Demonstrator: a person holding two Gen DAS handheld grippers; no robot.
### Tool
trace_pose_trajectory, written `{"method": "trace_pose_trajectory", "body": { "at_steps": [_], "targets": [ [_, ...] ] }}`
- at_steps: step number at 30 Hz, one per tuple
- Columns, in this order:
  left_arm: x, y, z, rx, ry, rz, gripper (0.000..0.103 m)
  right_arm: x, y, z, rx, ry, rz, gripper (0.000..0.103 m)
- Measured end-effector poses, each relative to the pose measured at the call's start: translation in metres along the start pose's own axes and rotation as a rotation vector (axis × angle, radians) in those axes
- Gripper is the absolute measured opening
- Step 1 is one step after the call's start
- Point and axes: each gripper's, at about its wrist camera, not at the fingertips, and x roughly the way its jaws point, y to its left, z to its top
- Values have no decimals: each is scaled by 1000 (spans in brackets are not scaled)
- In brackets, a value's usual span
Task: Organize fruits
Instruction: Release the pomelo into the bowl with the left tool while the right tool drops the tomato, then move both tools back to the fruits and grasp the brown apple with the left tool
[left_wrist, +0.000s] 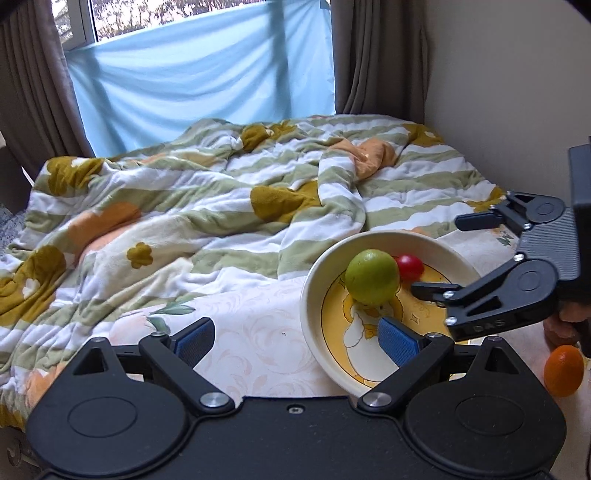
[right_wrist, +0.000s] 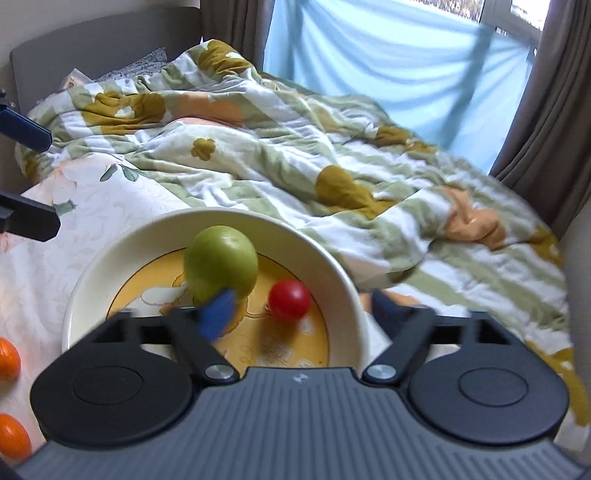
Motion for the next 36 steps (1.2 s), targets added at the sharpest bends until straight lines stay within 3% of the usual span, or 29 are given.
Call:
{"method": "trace_pose_trajectory", "body": {
  "at_steps": [9,12,18,25,36],
  "targets": [
    [-43,-6,3,-37,-50,-41,97,-54,-2,14,84,-16,-29,103],
    [-64,-9,2,-47,-88,-23,97,-77,1,17,109,-9,-84,103],
    [-112,-11,-7,-61,-153,6,97,-127,1,20,204,0,-110,103],
    [-158,-1,-30,-94,-197,40,97,-181,16,18,251,4,-147,103],
    [-187,45,-89,-98,-222,-17,97,-236,84,0,386,7,-230,103]
  ]
}}
